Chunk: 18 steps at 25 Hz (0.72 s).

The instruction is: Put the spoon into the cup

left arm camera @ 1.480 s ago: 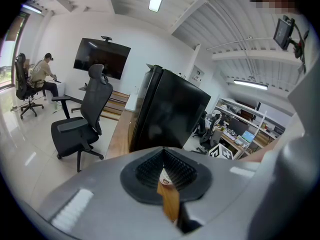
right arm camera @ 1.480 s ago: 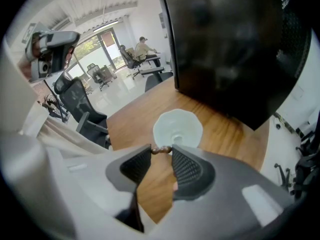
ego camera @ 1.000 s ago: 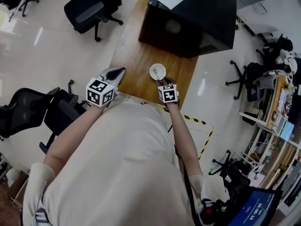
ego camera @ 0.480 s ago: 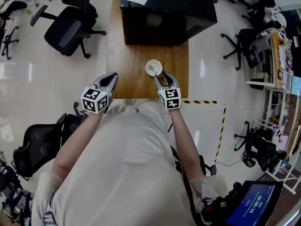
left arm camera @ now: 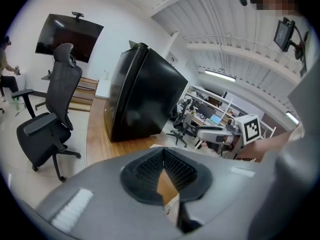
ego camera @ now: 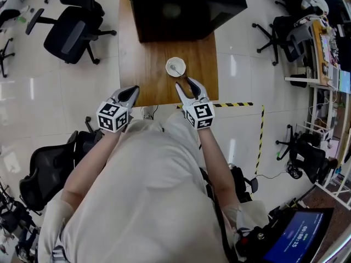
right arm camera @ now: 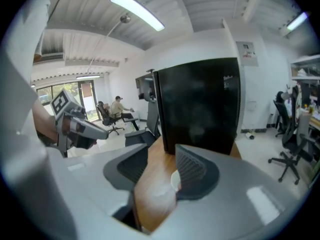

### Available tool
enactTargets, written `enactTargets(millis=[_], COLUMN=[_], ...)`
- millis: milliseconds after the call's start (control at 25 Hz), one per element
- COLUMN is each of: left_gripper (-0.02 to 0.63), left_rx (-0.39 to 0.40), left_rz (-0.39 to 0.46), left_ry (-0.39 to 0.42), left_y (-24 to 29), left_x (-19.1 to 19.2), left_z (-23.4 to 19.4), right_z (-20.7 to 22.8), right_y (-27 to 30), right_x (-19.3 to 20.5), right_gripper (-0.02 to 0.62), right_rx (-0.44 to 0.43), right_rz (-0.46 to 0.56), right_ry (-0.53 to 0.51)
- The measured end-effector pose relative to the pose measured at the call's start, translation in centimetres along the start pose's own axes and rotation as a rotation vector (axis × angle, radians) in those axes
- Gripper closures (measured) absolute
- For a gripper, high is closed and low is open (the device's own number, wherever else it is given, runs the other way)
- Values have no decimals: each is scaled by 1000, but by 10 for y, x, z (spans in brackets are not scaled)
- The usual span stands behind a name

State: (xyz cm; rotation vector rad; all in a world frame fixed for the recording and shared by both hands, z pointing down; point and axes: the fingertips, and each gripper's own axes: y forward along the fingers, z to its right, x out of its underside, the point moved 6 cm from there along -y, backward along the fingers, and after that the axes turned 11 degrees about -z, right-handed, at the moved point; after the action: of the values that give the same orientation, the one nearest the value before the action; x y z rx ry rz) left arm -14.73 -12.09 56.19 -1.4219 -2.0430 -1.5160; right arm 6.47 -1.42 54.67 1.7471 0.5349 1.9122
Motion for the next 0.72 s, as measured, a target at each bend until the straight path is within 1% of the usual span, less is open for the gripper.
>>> enactTargets(millis=[120, 240, 320, 400, 440, 520, 600, 720], left_gripper=[606, 606, 606, 606, 606, 606, 606, 606], left_rx=[-37, -83, -101, -92, -84, -73, -61, -38], left_rz=[15, 46, 66, 99, 118, 146, 151, 148], left_ry=[3, -27, -63, -122, -143, -151, -135, -91], left_y=[-9, -12, -15, -19, -20, -15, -6, 7], left_x=[4, 6, 5, -1, -7, -16, -15, -13], left_z=[2, 5, 8, 17, 23, 44, 74, 116], right_z=[-4, -3, -4, -5, -4, 2, 9, 24], right_y=[-7, -21, -35, -57, -70, -97, -126, -158], right_x=[-11, -21, -32, -47, -56, -65, -61, -48], right_gripper=[422, 422, 430, 430, 430, 431, 448, 453], right_rx=[-46, -80, -103, -129, -141, -160, -179, -186], right_rz=[75, 120, 149, 192, 219, 264, 291, 318], right_ry=[32, 14, 10, 16, 18, 27, 58, 90])
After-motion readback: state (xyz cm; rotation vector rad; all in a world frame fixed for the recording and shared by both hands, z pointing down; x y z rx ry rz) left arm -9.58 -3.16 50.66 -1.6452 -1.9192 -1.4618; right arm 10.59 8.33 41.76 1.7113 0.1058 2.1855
